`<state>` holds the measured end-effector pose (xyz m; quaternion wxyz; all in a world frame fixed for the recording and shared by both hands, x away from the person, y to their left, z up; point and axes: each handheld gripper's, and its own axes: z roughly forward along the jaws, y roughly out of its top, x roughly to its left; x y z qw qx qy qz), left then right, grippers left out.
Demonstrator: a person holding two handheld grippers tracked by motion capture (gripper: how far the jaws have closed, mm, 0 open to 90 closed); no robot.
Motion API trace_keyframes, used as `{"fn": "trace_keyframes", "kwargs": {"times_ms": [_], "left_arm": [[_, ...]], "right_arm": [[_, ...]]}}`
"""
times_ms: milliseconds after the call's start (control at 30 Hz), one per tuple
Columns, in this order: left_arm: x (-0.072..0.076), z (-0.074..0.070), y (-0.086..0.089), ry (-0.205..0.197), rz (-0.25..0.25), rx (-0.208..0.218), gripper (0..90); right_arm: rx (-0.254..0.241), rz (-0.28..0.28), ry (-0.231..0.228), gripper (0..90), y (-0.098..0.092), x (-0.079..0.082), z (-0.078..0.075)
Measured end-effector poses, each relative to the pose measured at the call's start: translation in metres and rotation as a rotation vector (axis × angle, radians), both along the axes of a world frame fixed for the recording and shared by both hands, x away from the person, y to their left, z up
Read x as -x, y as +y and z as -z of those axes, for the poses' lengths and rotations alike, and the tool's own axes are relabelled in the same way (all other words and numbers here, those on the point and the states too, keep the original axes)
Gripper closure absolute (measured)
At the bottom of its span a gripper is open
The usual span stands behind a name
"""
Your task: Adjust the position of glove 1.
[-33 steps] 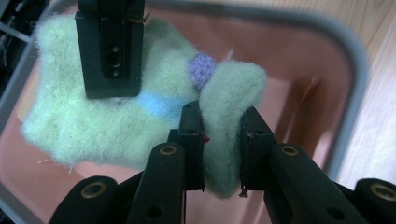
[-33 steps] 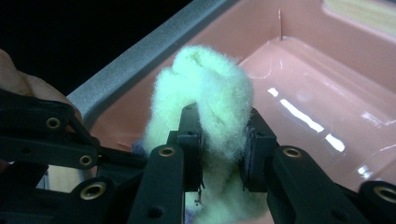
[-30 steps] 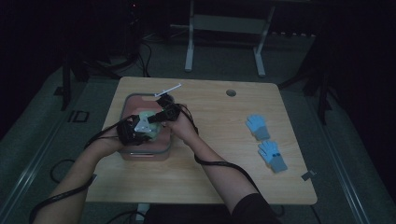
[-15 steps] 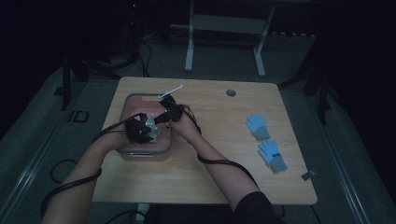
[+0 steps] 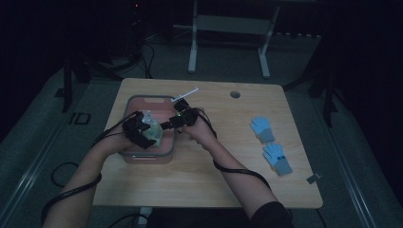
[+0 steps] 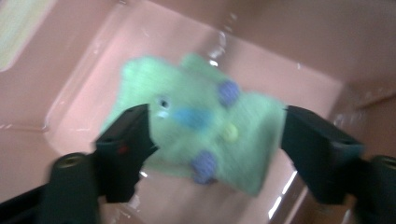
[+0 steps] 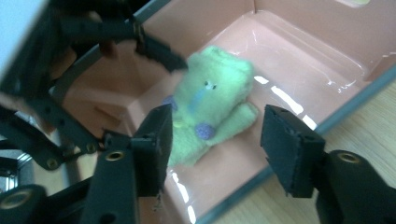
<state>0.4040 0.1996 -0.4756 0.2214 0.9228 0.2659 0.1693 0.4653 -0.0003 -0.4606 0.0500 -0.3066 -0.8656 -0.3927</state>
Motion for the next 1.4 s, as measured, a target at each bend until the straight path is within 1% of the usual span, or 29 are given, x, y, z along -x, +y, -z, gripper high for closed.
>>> {"fn": "trace_keyframes", "kwargs": {"times_ms": [33, 67, 100, 133, 200, 233, 300, 367, 433, 467, 533, 600, 633, 700, 733, 800, 833, 900, 1000, 1033, 1100, 1167, 1200, 1233, 1267, 1333, 1400], "left_arm": [[0.001, -0.002, 0.001, 0.013, -0.006, 0.023, 17.7], [0.003, -0.003, 0.001, 0.009, -0.009, 0.030, 13.6], [0.004, -0.004, 0.001, 0.004, -0.013, 0.027, 13.6], [0.006, -0.005, 0.000, -0.011, -0.029, 0.028, 13.5], [0.009, -0.008, -0.002, -0.010, -0.031, 0.053, 10.8], [0.010, -0.009, -0.004, -0.011, -0.041, 0.064, 8.9], [0.012, -0.010, -0.008, 0.004, -0.034, 0.080, 7.4], [0.014, -0.012, -0.012, -0.001, -0.037, 0.091, 6.1], [0.016, -0.014, -0.016, -0.012, -0.043, 0.124, 2.4], [0.017, -0.015, -0.017, -0.022, -0.046, 0.139, 2.0], [0.020, -0.018, -0.021, -0.029, -0.043, 0.171, 2.0], [0.022, -0.020, -0.026, -0.044, -0.031, 0.170, 2.0], [0.024, -0.021, -0.030, -0.044, -0.025, 0.179, 2.0], [0.025, -0.024, -0.036, -0.046, -0.010, 0.200, 2.0], [0.026, -0.025, -0.039, -0.052, -0.005, 0.211, 2.0], [0.028, -0.026, -0.045, -0.062, 0.002, 0.220, 2.0], [0.028, -0.027, -0.048, -0.067, 0.009, 0.217, 2.0], [0.029, -0.026, -0.054, -0.061, 0.026, 0.226, 2.0], [0.031, -0.026, -0.062, -0.059, 0.045, 0.225, 2.0], [0.032, -0.027, -0.065, -0.061, 0.053, 0.229, 2.0], [0.035, -0.028, -0.071, -0.054, 0.063, 0.245, 2.0], [0.038, -0.028, -0.079, -0.061, 0.079, 0.245, 2.0], [0.039, -0.028, -0.082, -0.056, 0.092, 0.239, 2.0], [0.039, -0.028, -0.085, -0.051, 0.106, 0.243, 2.0], [0.039, -0.027, -0.088, -0.047, 0.113, 0.242, 2.0], [0.040, -0.025, -0.094, -0.040, 0.124, 0.247, 2.0], [0.041, -0.024, -0.101, -0.042, 0.128, 0.255, 2.0]], "right_arm": [[-0.007, -0.001, -0.007, 41.0, -0.004, 0.002, -0.002], [-0.010, -0.001, -0.017, 40.3, -0.007, 0.004, -0.004], [-0.013, -0.002, -0.023, 39.1, -0.011, 0.005, -0.006], [-0.016, -0.002, -0.029, 38.1, -0.013, 0.006, -0.007], [-0.024, -0.004, -0.041, 34.6, -0.021, 0.008, -0.011], [-0.027, -0.007, -0.041, 32.0, -0.026, 0.009, -0.013], [-0.035, -0.016, -0.038, 30.1, -0.034, 0.010, -0.014], [-0.034, -0.008, -0.040, 29.2, -0.041, 0.011, -0.015], [-0.043, -0.009, -0.040, 27.3, -0.049, 0.012, -0.014], [-0.042, -0.010, -0.043, 26.3, -0.052, 0.013, -0.014], [-0.040, -0.002, -0.052, 26.3, -0.059, 0.014, -0.013], [-0.036, 0.001, -0.065, 24.0, -0.064, 0.016, -0.013], [-0.034, -0.001, -0.075, 22.2, -0.067, 0.017, -0.012], [-0.039, -0.010, -0.079, 22.0, -0.075, 0.019, -0.011], [-0.033, -0.009, -0.089, 22.0, -0.078, 0.020, -0.010], [-0.028, -0.004, -0.110, 20.8, -0.084, 0.021, -0.008], [-0.029, -0.003, -0.113, 20.3, -0.086, 0.022, -0.008], [-0.028, 0.004, -0.125, 20.0, -0.094, 0.022, -0.007], [-0.013, 0.010, -0.125, 19.3, -0.103, 0.024, -0.005], [-0.007, 0.014, -0.128, 19.2, -0.107, 0.025, -0.005], [-0.011, 0.014, -0.127, 17.7, -0.114, 0.027, -0.005], [-0.011, 0.026, -0.140, 15.3, -0.121, 0.030, -0.005], [-0.006, 0.031, -0.155, 14.1, -0.124, 0.032, -0.005], [0.004, 0.044, -0.168, 14.1, -0.127, 0.034, -0.005], [0.009, 0.046, -0.178, 14.0, -0.131, 0.036, -0.004], [-0.006, 0.043, -0.162, 13.6, -0.139, 0.039, -0.003], [0.002, 0.050, -0.166, 13.6, -0.146, 0.042, -0.002]]}}
